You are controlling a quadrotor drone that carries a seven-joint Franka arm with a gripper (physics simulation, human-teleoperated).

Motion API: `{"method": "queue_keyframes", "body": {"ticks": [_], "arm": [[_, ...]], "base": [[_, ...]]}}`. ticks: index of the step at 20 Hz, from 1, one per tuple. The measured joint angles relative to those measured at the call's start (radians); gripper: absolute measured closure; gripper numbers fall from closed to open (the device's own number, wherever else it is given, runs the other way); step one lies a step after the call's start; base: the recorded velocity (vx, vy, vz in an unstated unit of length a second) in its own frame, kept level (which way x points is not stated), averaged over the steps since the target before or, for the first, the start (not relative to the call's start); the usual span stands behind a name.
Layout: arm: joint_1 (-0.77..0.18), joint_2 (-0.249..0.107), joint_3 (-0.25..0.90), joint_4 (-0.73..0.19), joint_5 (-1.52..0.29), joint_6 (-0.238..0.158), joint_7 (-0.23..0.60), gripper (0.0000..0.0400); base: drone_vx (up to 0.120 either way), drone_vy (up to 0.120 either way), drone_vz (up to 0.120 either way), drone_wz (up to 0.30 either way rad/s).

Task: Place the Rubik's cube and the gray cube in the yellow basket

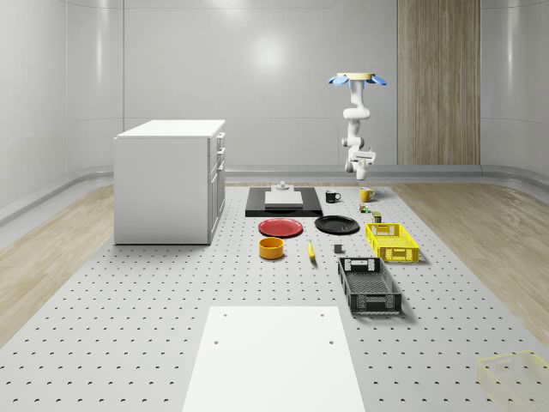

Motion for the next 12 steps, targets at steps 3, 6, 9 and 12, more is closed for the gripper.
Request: {"method": "queue_keyframes", "body": {"ticks": [3,6,9,12], "arm": [[-0.013,-0.003,0.042,-0.007,-0.059,0.003,0.008,0.0],[-0.034,-0.008,0.11,-0.023,-0.156,0.008,0.021,0.0],[-0.069,-0.018,0.218,-0.062,-0.31,0.015,0.044,0.0],[-0.124,-0.038,0.372,-0.149,-0.542,0.027,0.085,0.0]], "base": [[0.12,0.0,-0.027,0.0],[0.12,0.0,-0.12,0.0],[0.12,0.0,-0.067,0.0],[0.12,0.0,0.0,0.0]]}}
